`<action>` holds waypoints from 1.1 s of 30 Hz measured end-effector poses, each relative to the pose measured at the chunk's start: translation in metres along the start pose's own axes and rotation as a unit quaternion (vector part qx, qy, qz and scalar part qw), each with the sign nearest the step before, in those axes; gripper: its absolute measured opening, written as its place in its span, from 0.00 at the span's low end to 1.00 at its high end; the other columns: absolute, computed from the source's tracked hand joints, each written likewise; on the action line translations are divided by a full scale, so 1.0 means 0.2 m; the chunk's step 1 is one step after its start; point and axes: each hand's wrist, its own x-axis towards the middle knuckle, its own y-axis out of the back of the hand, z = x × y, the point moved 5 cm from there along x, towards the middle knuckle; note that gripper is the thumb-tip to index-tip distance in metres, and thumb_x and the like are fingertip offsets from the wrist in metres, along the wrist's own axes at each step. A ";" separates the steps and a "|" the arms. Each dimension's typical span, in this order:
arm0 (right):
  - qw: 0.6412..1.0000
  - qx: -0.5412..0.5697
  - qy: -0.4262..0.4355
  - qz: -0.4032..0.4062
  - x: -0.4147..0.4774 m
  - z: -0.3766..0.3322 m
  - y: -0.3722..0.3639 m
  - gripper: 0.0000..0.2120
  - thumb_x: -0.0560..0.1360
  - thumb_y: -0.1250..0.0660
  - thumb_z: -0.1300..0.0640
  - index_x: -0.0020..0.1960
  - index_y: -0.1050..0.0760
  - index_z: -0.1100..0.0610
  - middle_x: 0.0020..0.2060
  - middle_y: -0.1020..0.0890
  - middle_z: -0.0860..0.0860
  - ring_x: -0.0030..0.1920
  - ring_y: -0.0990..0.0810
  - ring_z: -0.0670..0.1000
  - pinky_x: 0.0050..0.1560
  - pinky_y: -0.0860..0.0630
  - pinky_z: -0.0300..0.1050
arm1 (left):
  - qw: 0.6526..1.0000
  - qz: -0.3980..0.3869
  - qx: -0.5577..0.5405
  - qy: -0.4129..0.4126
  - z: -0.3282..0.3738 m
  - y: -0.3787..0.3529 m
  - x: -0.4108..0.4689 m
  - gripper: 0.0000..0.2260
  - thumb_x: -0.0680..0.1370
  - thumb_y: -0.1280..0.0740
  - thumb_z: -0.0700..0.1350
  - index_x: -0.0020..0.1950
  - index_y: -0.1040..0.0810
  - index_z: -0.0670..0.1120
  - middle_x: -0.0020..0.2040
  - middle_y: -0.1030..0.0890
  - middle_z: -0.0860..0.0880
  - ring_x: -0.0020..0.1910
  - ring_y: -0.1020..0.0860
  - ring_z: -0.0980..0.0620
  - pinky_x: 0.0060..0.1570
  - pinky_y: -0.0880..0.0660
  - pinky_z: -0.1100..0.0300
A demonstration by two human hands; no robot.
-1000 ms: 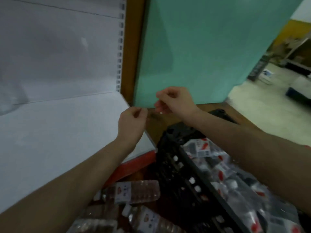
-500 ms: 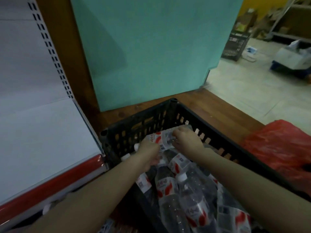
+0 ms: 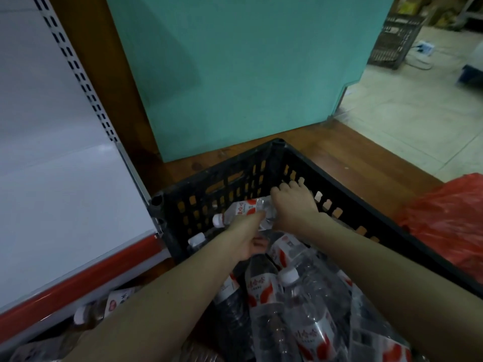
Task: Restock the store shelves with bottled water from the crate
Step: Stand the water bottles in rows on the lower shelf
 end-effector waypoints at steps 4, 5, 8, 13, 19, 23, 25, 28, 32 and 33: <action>0.998 0.058 -0.023 0.014 -0.11 0.01 0.06 0.28 0.69 0.29 0.45 0.61 0.32 0.59 0.59 0.27 0.56 0.61 0.29 0.57 0.58 0.32 0.48 | 1.000 -0.018 -0.019 0.005 0.00 -0.03 -0.06 0.16 0.75 0.33 0.54 0.52 0.28 0.42 0.42 0.23 0.41 0.40 0.23 0.45 0.36 0.25 0.55; 0.996 0.076 -0.033 0.021 -0.14 0.02 0.08 0.28 0.69 0.29 0.44 0.60 0.32 0.59 0.58 0.26 0.56 0.60 0.29 0.57 0.57 0.32 0.48 | 0.999 -0.015 -0.039 -0.002 -0.01 -0.04 -0.08 0.16 0.75 0.32 0.54 0.50 0.29 0.42 0.43 0.22 0.41 0.40 0.22 0.45 0.37 0.24 0.55; 0.988 0.125 -0.080 0.044 -0.24 0.04 0.14 0.30 0.66 0.27 0.42 0.59 0.31 0.58 0.58 0.25 0.55 0.59 0.28 0.56 0.57 0.31 0.47 | 0.993 0.012 -0.113 -0.041 -0.01 -0.06 -0.16 0.17 0.72 0.28 0.50 0.53 0.28 0.42 0.46 0.19 0.41 0.42 0.20 0.45 0.41 0.23 0.55; 0.960 0.201 -0.133 0.145 -0.38 0.03 0.27 0.30 0.67 0.28 0.43 0.61 0.31 0.58 0.57 0.25 0.54 0.59 0.28 0.55 0.56 0.30 0.47 | 0.968 0.035 -0.209 -0.133 0.06 -0.05 -0.31 0.23 0.68 0.24 0.43 0.59 0.27 0.40 0.50 0.19 0.42 0.45 0.19 0.46 0.37 0.20 0.57; 0.909 0.383 -0.078 0.147 -0.38 -0.15 0.46 0.28 0.59 0.27 0.40 0.50 0.27 0.57 0.44 0.22 0.50 0.46 0.20 0.49 0.42 0.22 0.41 | 0.957 0.029 -0.121 -0.263 0.23 0.18 -0.56 0.21 0.68 0.25 0.41 0.59 0.25 0.40 0.52 0.18 0.44 0.50 0.19 0.47 0.53 0.22 0.49; 0.841 0.529 0.010 0.107 -0.38 -0.39 0.68 0.17 0.65 0.23 0.55 0.47 0.29 0.52 0.41 0.24 0.42 0.39 0.24 0.35 0.38 0.28 0.26 | 0.941 0.043 -0.082 -0.326 0.34 0.51 -0.76 0.18 0.68 0.25 0.39 0.54 0.25 0.41 0.50 0.19 0.44 0.48 0.19 0.47 0.46 0.20 0.52; 0.799 0.597 0.041 0.056 -0.35 -0.51 0.76 0.14 0.65 0.23 0.55 0.48 0.24 0.54 0.45 0.19 0.48 0.46 0.20 0.45 0.51 0.23 0.40 | 0.935 0.053 -0.078 -0.343 0.36 0.69 -0.85 0.20 0.68 0.25 0.39 0.56 0.29 0.40 0.49 0.20 0.45 0.46 0.19 0.49 0.41 0.20 0.55; 0.754 0.652 0.064 -0.052 -0.30 -0.75 0.82 0.34 0.58 0.22 0.48 0.61 0.25 0.59 0.53 0.18 0.56 0.54 0.19 0.55 0.61 0.25 0.54 | 0.930 0.056 -0.066 -0.358 0.36 0.97 -0.97 0.24 0.68 0.26 0.39 0.61 0.31 0.40 0.50 0.20 0.45 0.44 0.20 0.50 0.36 0.22 0.58; 0.738 0.644 0.117 -0.165 -0.27 -1.09 0.83 0.28 0.64 0.26 0.54 0.63 0.26 0.59 0.55 0.18 0.54 0.56 0.19 0.53 0.60 0.25 0.47 | 0.923 0.057 -0.049 -0.378 0.32 1.30 -1.08 0.23 0.70 0.27 0.39 0.62 0.29 0.42 0.51 0.19 0.46 0.46 0.19 0.51 0.40 0.22 0.59; 0.737 0.640 0.122 -0.177 -0.27 -1.18 0.84 0.28 0.65 0.24 0.57 0.63 0.27 0.58 0.56 0.18 0.54 0.56 0.19 0.52 0.60 0.25 0.46 | 0.920 0.057 -0.040 -0.385 0.31 1.37 -1.09 0.22 0.70 0.27 0.39 0.62 0.28 0.42 0.51 0.18 0.46 0.46 0.19 0.51 0.40 0.21 0.60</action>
